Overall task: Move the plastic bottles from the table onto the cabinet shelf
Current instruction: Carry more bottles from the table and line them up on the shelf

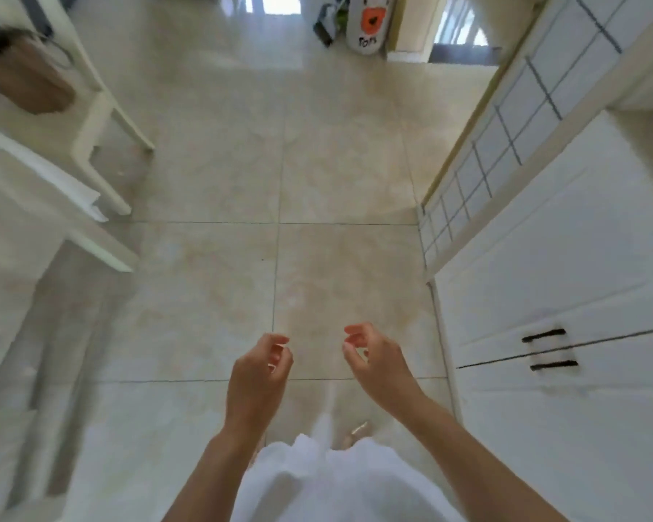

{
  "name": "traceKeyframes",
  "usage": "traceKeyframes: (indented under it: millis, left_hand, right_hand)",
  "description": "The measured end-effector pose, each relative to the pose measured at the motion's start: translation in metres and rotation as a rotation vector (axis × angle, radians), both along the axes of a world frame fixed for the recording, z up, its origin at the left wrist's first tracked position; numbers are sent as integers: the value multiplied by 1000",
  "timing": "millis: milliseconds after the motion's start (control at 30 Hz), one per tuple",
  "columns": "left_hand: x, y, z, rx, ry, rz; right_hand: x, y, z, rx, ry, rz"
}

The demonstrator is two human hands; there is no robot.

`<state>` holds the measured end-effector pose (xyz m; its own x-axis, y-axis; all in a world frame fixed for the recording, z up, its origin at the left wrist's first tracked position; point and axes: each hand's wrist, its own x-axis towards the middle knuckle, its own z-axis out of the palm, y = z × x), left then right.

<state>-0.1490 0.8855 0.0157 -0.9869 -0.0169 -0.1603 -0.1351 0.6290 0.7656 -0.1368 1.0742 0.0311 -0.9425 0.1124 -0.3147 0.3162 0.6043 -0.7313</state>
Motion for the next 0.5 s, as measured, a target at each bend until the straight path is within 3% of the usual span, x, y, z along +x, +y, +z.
traceKeyframes:
  millis: [333, 500]
  left_hand:
    - [31, -257, -2, -60, -50, 433]
    - [40, -348, 0, -18, -21, 675]
  right_hand:
    - [-69, -264, -8, -2, -14, 497]
    - [-78, -375, -12, -50, -34, 663]
